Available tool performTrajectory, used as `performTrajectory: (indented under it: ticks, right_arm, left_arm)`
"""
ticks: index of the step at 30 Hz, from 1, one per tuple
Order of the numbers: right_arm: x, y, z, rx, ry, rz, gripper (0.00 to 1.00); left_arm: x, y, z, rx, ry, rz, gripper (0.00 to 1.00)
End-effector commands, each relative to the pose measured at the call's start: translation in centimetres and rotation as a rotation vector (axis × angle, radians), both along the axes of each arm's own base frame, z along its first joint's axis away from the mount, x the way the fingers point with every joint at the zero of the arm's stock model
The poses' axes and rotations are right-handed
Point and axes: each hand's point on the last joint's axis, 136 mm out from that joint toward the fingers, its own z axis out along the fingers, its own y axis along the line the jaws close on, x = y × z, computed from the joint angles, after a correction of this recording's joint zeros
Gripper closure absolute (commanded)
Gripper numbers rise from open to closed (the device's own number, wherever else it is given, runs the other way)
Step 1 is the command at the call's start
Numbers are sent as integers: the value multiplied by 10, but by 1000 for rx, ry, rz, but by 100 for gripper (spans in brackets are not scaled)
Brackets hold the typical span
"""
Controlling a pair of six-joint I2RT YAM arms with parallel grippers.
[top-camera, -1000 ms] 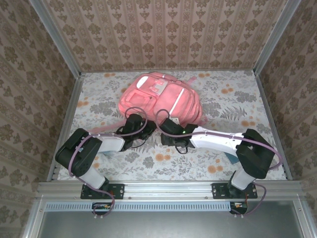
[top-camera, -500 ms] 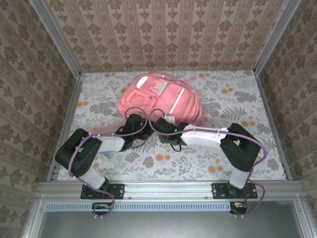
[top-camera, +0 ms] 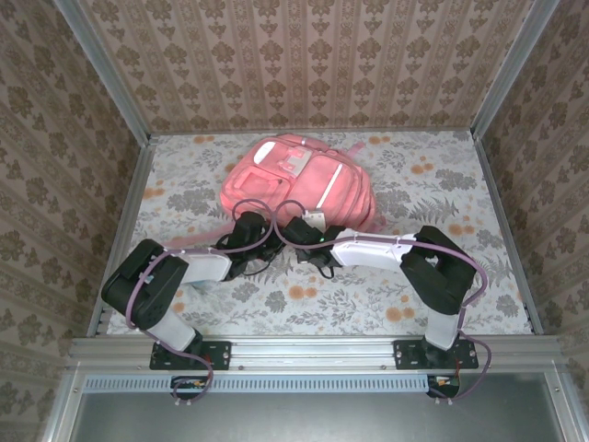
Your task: Pack books, pencil case, and school supplies into a backpack
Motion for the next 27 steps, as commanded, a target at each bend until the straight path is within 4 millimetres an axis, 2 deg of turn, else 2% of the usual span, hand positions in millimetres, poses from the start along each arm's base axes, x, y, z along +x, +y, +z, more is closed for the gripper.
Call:
performTrajectory:
  ticks: [1,4,7,14,17,19,21,24,27]
  right_arm:
    - [-1,-24,10,-92,-20,-35,96]
    - [-10,-42,13,-121,-12,-33,96]
    - [-15,-57,17,-133,-12,5,96]
    - [-7,-111,23,-162,20,-40,96]
    - [-1,-126,31,-144,20,-74,98]
    - [-1,-121,37,-120,16,-54,100]
    - [-10,-112,36,-81,58,-16,100]
    - [-23,-87,35,1,103,73,100]
    - [-35,-50,38,136,131,179,100]
  left_arm:
    - [7,-5,23,4,-68,-21,95]
    - [9,5,17,49,-62,-9,100]
    - [11,14,10,92,-58,-9,100]
    - [17,26,6,142,-61,-13,100]
    - [21,27,8,170,-71,-29,100]
    - [25,26,9,190,-87,-52,100]
    - [32,25,13,209,-105,-75,100]
    - [44,31,16,271,-123,-96,100]
    - [58,37,20,328,-153,-127,100]
